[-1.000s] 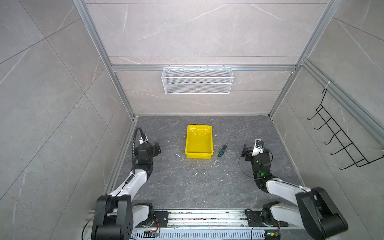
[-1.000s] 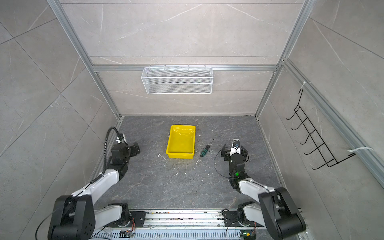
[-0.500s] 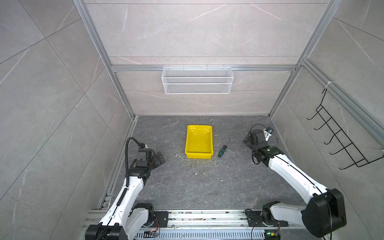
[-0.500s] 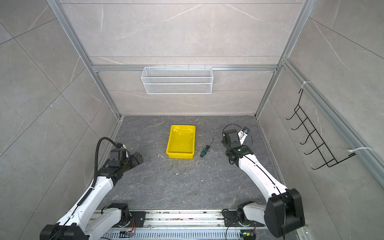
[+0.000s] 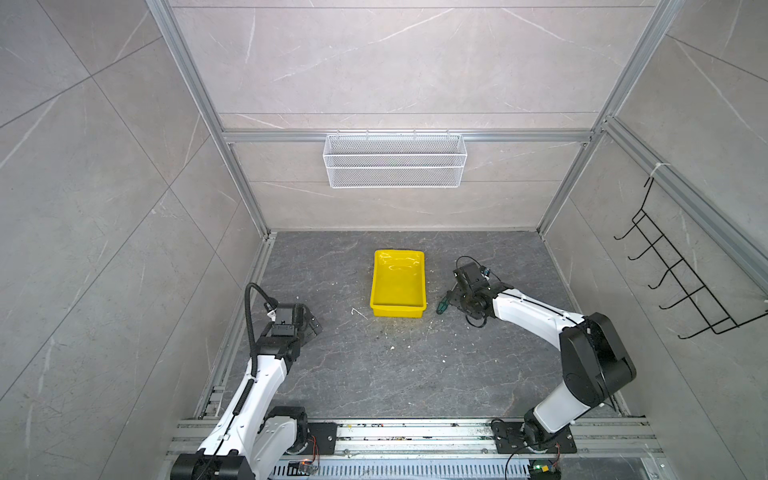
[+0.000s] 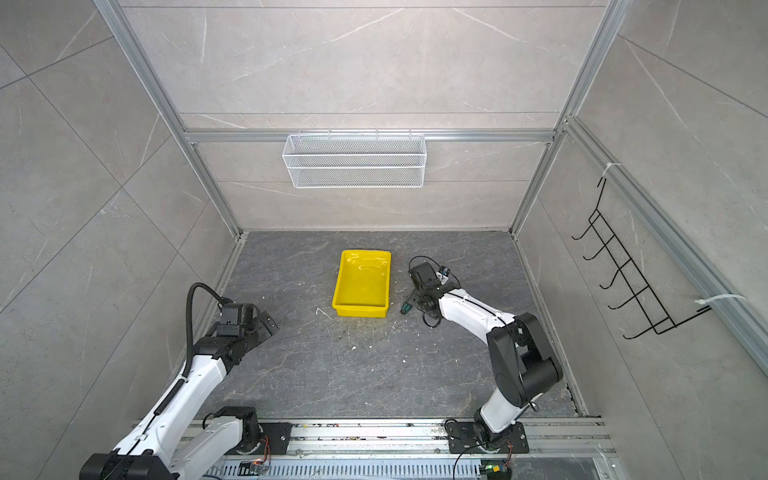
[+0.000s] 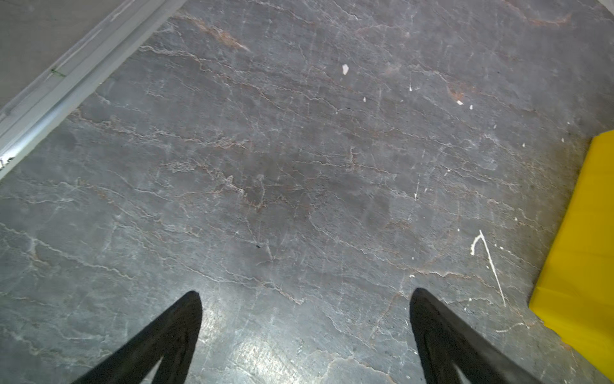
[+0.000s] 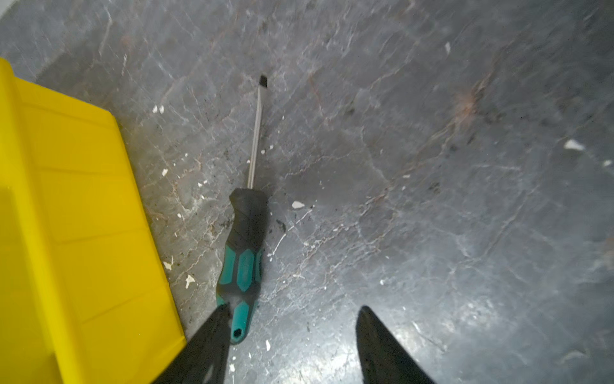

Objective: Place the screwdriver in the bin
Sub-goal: 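Reach the right gripper toward the green-handled screwdriver while the left arm lifts, then close the right gripper on the screwdriver handle and lift it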

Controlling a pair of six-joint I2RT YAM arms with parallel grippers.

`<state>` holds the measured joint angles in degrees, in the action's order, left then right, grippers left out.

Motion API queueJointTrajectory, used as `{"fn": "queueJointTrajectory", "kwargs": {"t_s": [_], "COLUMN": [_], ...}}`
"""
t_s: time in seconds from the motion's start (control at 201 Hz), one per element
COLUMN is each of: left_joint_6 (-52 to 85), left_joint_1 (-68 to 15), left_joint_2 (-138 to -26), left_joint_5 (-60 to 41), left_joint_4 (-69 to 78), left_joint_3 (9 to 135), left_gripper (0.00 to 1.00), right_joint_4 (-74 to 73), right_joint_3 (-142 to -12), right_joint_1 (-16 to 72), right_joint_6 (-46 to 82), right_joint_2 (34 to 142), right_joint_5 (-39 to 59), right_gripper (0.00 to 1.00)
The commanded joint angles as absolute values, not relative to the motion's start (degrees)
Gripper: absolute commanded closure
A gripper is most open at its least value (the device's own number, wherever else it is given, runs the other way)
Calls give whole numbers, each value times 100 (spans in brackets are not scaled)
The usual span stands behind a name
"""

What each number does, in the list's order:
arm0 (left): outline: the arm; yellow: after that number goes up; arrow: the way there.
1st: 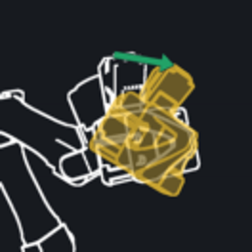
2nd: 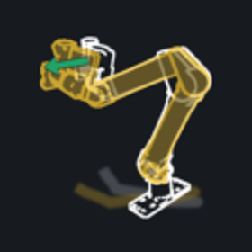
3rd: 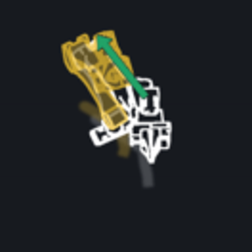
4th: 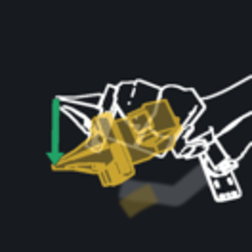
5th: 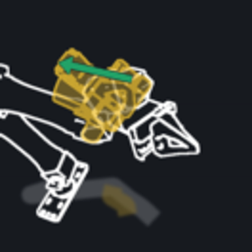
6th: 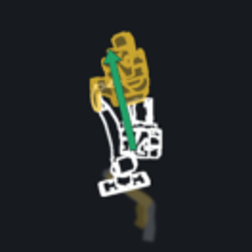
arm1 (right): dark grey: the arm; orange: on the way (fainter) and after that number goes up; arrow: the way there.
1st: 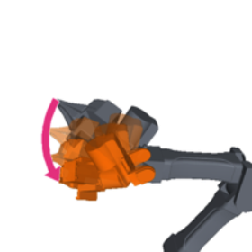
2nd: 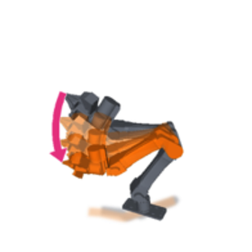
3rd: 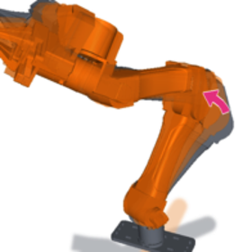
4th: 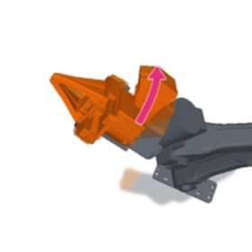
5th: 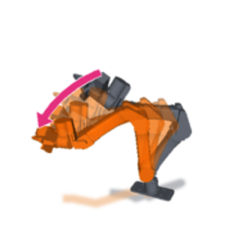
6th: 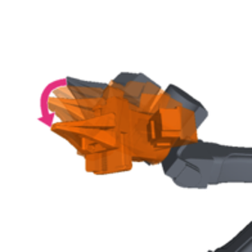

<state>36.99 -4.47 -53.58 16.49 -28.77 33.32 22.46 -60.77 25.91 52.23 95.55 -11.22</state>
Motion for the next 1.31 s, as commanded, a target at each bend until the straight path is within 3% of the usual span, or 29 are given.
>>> {"fn": "queueJointTrajectory", "kwargs": {"t_s": [0.0, 0.478, 0.588, 0.977, 1.305], "left_joint_6": [3913, 3913, 3920, 3919, 3922], "left_joint_1": [-421, -417, -422, -422, -422], "left_joint_2": [-5291, -5239, -5189, -5190, -5168], "left_joint_5": [1920, 1926, 1947, 1925, 1900], "left_joint_4": [-3038, -3022, -3025, -3014, -3015], "left_joint_3": [3433, 3401, 3386, 3384, 3365], "left_gripper": [0, 0, 0, 0, 0], "right_joint_4": [2272, 2290, 2346, 2461, 3276], "right_joint_3": [-6467, -6903, -6911, -6556, -6995], "right_joint_1": [2602, 2610, 2606, 2608, 2670], "right_joint_6": [5441, 5717, 5722, 5589, 4550], "right_joint_2": [9927, 10993, 11062, 10677, 9817], "right_joint_5": [-744, -202, -267, -550, -1362], "right_gripper": [41, 47, 55, 76, 83]}}
